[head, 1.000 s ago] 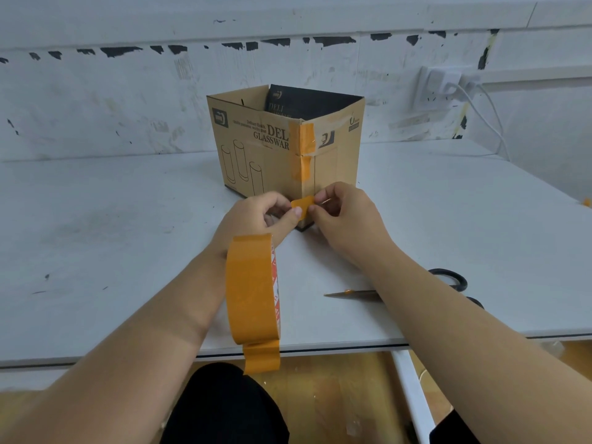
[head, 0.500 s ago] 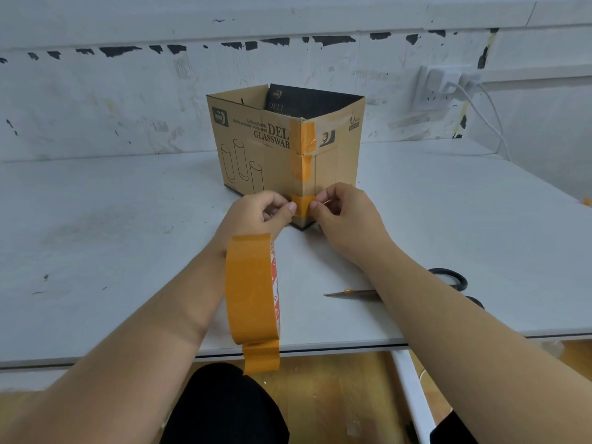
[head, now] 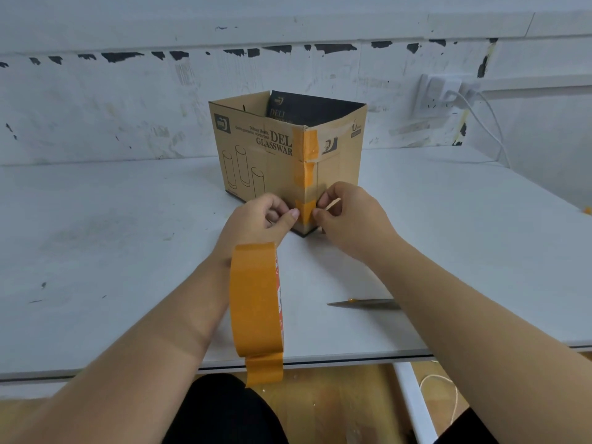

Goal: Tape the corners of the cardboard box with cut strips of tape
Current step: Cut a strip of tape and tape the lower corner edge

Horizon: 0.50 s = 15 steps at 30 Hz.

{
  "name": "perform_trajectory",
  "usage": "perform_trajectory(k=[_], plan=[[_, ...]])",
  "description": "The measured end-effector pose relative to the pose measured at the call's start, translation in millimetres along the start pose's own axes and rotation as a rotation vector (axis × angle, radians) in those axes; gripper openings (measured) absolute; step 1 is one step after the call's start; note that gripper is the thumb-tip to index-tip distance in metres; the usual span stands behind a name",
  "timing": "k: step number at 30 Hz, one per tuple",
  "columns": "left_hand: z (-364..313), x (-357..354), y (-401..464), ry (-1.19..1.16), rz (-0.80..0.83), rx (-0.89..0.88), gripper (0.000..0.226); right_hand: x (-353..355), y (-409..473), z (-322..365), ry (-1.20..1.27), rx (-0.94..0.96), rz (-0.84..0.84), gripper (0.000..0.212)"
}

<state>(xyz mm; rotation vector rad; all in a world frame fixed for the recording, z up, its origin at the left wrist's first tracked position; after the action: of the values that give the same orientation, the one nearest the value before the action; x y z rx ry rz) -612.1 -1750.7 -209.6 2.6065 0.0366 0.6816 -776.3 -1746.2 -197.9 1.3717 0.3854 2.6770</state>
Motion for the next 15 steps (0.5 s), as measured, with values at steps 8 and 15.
perform_trajectory(k=[8, 15], plan=[[-19, 1, -5, 0.063, -0.038, -0.108, 0.025, 0, -5, -3, 0.049, 0.029, -0.091, 0.009], [-36, -5, 7, 0.305, 0.066, -0.197, 0.041, -1, -7, 4, -0.004, 0.098, -0.097, 0.003]])
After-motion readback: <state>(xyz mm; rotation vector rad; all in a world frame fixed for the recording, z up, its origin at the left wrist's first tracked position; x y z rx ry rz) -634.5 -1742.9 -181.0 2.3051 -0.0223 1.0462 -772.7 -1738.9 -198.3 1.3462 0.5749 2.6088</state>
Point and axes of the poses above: each hand's wrist, its own y-axis towards the middle knuckle, its own x-axis out of the back of the hand, z = x × y, the point moved 10 cm from there along y, towards the middle knuckle, and after that the axes turned 13 degrees about -y, right-handed, at the moved point
